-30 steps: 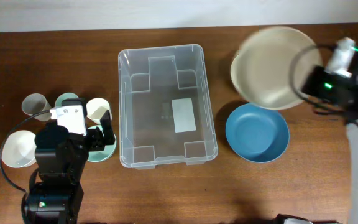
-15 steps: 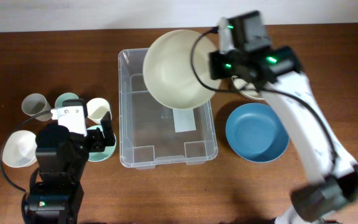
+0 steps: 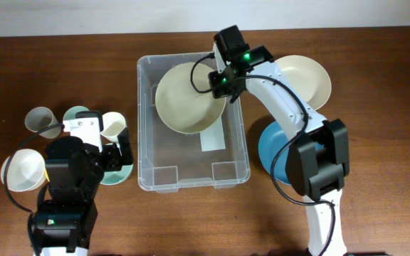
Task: Pack container
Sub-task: 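Carry the cream bowl left and lower it into the container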
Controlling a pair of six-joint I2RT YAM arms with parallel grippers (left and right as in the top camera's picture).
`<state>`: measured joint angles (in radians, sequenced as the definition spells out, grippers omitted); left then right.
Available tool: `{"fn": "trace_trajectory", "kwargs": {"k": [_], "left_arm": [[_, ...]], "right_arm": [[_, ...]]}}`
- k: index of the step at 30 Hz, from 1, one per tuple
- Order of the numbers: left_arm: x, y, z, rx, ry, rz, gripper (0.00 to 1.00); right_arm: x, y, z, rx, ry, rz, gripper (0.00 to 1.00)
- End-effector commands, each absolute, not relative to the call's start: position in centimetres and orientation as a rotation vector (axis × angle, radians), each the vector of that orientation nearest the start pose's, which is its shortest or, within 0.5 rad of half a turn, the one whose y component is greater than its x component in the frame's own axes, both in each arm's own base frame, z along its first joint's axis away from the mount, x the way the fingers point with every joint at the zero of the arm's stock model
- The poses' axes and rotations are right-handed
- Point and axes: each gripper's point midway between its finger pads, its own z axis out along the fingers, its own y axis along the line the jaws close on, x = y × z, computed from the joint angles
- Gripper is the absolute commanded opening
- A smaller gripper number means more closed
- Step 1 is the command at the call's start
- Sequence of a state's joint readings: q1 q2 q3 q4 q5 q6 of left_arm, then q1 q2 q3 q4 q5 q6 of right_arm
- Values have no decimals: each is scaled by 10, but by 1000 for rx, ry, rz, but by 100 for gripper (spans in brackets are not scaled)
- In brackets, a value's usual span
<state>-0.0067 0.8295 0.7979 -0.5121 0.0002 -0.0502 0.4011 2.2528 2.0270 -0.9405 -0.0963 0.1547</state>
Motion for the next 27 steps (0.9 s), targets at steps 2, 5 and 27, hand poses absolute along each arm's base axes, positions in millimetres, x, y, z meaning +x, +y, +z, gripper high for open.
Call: {"fn": "trace_trajectory", "kwargs": {"k": [2, 5, 27], "left_arm": [[301, -1, 241, -59, 2095, -41, 100], [301, -1, 242, -59, 2095, -41, 100], [301, -1, 242, -59, 2095, -40, 100]], "right_arm": [[492, 233, 117, -363, 2686, 326, 21], [492, 233, 120, -362, 2682, 327, 22], [483, -83, 228, 685, 2609, 450, 92]]}}
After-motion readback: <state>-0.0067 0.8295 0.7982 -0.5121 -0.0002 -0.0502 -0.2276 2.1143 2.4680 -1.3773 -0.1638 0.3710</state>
